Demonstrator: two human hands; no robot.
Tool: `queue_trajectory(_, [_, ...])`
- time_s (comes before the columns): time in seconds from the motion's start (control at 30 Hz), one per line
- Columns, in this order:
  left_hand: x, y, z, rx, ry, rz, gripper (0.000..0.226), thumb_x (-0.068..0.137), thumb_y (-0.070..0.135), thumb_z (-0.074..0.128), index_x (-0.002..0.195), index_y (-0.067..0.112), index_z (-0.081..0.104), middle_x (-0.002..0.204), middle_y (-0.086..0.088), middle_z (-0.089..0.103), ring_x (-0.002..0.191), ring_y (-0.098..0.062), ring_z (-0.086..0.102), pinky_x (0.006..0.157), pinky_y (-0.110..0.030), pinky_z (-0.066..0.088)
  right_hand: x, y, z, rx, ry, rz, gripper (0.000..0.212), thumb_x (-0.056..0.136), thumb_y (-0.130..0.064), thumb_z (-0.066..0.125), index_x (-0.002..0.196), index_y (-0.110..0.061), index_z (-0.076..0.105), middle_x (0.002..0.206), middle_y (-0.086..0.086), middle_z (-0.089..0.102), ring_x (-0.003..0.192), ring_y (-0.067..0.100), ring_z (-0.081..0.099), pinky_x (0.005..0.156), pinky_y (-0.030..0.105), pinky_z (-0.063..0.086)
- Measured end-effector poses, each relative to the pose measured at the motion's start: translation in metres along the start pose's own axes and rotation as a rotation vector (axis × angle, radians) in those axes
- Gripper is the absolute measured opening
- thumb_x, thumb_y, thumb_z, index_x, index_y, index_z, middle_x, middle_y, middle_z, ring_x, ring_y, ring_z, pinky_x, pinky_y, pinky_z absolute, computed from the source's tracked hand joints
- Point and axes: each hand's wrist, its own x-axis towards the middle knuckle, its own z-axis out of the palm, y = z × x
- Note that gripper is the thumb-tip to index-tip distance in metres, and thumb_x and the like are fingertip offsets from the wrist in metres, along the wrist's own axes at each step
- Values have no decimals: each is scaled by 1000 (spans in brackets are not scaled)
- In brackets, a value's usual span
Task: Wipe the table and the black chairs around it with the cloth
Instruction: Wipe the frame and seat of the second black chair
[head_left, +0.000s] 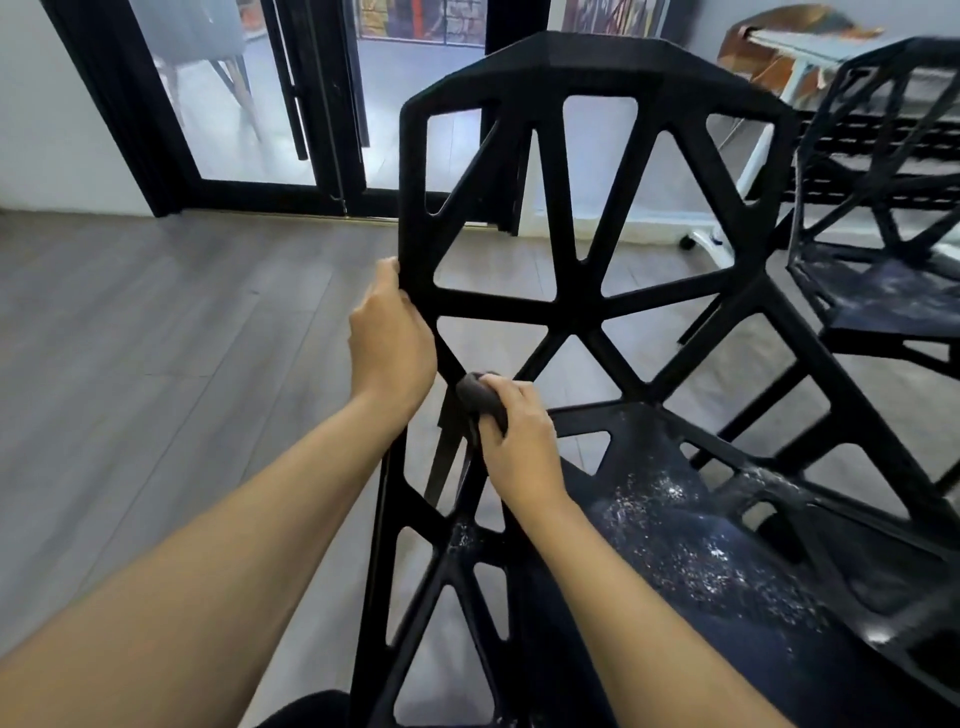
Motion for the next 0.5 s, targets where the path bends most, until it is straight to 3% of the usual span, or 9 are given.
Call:
queue_trajectory(0.07, [0,1,-1,20,6,5,27,105,9,37,126,17,53,94,1,60,79,-12,53,58,-12,34,11,-2,-9,-26,-47,28,37,96,-10,58,129,-28,61,121,-6,55,106,19,60,96,41,52])
queue_trajectory(0.27, [0,1,0,13,-17,22,24,105,12,37,124,18,51,95,2,58,76,0,50,60,-13,34,50,-50,-9,93,8,-155,38,90,-4,63,122,-24,60,115,-6,54,103,15,58,93,33,52])
queue_trajectory(0.4, [1,1,0,43,-19,23,23,105,10,36,123,17,49,89,1,57,78,-16,54,58,-18,34,47,-30,-27,-5,-67,-149,36,91,-5,60,121,-26,61,112,-9,51,102,15,57,95,36,52])
queue_trajectory(0.5, [-1,2,1,61,-40,16,24,105,9,35,125,17,47,87,0,56,73,-13,52,55,-19,32,53,-18,-61,69,146,-142,35,91,-10,62,120,-30,60,113,-12,49,99,15,63,90,36,56])
